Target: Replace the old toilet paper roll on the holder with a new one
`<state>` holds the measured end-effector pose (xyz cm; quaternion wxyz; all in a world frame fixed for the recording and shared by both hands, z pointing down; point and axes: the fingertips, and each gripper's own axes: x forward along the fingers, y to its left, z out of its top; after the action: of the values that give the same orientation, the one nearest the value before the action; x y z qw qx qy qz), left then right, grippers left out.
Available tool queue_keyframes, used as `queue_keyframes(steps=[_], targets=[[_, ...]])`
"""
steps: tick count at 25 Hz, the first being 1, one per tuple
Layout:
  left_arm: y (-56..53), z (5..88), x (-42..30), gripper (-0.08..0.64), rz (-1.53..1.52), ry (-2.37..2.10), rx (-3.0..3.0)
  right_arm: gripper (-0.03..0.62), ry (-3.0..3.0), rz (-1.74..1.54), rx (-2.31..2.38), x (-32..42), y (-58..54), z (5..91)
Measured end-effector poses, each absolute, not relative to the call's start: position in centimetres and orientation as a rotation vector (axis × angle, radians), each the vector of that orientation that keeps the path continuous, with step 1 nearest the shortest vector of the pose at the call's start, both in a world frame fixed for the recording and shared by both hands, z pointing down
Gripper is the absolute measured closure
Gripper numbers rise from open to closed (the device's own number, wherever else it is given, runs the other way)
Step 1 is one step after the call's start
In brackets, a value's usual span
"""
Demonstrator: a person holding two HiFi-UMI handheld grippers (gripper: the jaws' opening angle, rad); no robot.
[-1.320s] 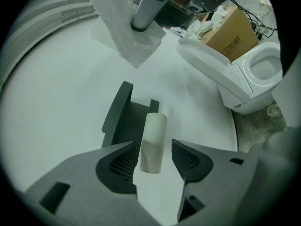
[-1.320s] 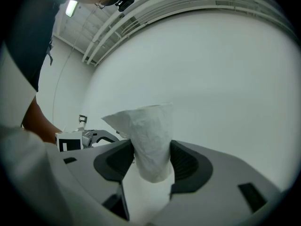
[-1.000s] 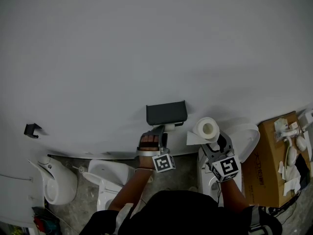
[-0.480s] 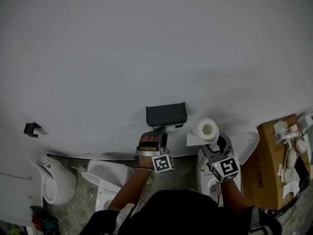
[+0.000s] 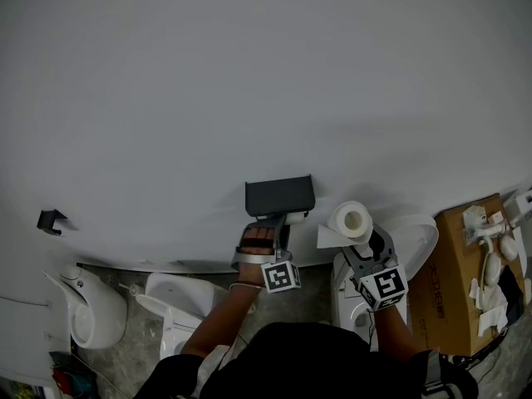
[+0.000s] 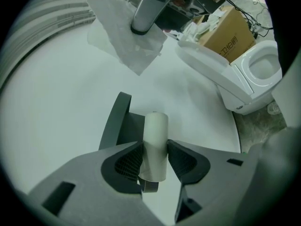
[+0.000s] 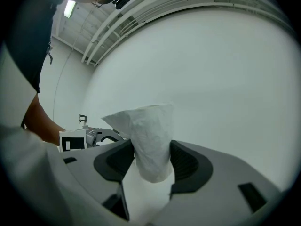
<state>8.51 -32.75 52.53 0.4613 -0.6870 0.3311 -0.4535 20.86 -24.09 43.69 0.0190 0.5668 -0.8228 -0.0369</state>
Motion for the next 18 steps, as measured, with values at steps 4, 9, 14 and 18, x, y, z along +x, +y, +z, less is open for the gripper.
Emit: queue_keyframes(steps=[4,9,14,18], targets=[[-32.9,52.4,9.8,0.391,-1.101,0.805,-1.673,0.354,-2.536,-0.110,1.773,21.7,-23.9,43.9],[-32.8,52.7,11.9,0.391,-1.075,0.788,-1.676,0.354,-2.523,-0.120,1.812,22.8,-23.8,43.4],[-32.3,52.8,14.1,0.391,-1.040,0.756,-1.690,0.356,-2.474,-0.091,1.843,24.4,-23.3,44.0],[-31.8,52.3,16.1,0.391,-1.004,0.729,-1.702,0.356,-2.440,-0.090,1.883,25.6,-23.1,43.9]])
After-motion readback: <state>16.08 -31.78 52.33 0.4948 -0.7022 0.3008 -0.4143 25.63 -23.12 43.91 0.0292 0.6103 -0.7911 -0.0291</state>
